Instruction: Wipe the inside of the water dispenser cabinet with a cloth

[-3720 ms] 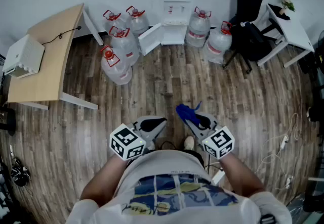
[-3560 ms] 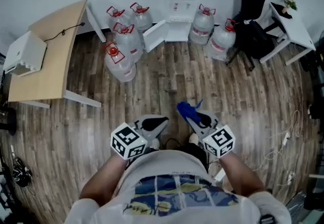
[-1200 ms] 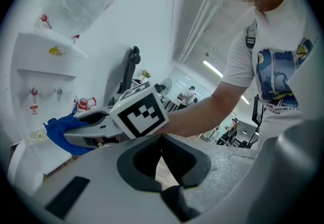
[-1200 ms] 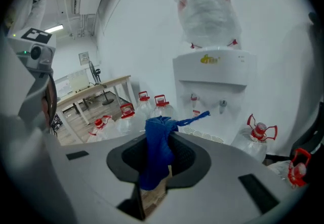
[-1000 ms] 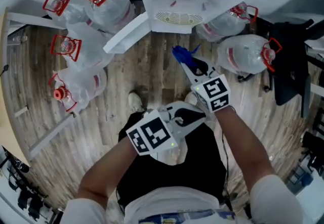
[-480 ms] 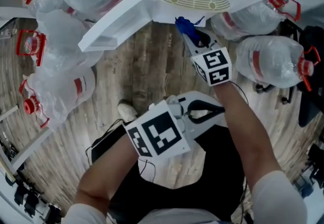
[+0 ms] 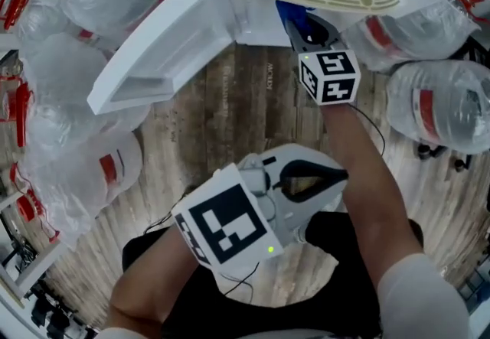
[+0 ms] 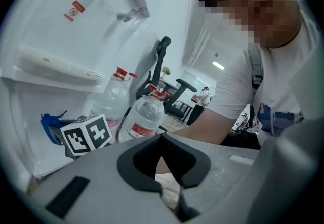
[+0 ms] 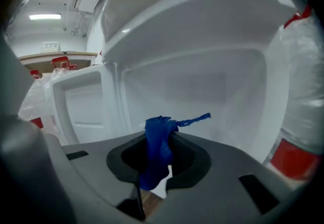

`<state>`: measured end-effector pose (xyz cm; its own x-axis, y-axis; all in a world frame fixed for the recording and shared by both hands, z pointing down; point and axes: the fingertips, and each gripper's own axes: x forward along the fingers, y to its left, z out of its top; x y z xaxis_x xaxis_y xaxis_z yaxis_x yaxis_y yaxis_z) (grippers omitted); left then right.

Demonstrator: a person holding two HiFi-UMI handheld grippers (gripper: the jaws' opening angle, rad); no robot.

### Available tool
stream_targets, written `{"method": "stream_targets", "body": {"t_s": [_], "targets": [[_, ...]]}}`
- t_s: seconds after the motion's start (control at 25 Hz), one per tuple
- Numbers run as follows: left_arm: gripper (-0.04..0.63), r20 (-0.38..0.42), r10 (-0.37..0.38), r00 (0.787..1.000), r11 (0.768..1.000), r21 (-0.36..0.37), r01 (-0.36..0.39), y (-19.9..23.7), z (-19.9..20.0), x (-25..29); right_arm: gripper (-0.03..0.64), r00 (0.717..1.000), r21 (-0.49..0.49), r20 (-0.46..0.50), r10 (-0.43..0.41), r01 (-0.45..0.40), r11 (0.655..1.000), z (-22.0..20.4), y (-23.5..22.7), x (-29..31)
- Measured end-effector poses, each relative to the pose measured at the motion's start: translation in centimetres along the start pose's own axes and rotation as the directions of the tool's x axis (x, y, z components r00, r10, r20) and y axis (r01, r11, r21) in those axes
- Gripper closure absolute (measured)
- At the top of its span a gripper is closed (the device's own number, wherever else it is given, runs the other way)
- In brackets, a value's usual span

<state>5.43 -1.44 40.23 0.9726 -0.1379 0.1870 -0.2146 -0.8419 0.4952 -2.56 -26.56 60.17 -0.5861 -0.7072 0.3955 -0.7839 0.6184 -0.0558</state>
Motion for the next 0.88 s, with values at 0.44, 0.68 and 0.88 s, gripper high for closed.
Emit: {"method": "stream_targets", "body": {"t_s": [0.44,0.68,0.88], "targets": [[0.592,-0.028,-0.007,1.000,0.998,0.064,0.009,4.6,-2.2,-0.1,0.541,0.992,-0.043,0.123,0.039,-0.034,0.998,-2.1,-3.1,10.2],[0.592,-0.046,-0.009,0.999,0.998,0.063,0.012,6.6,-3.0,0.4,0.540,0.981,-0.081,0.151,0.120,-0.109,0.991,-3.0,-2.9,13.9],[0.592,-0.075,-0.032,0.997,0.995,0.087,0.039,7.2,-3.5,0.3,0.540,0.984,-0.086,0.145,0.104,-0.092,0.992,-3.1,-3.2,16.1]]}}
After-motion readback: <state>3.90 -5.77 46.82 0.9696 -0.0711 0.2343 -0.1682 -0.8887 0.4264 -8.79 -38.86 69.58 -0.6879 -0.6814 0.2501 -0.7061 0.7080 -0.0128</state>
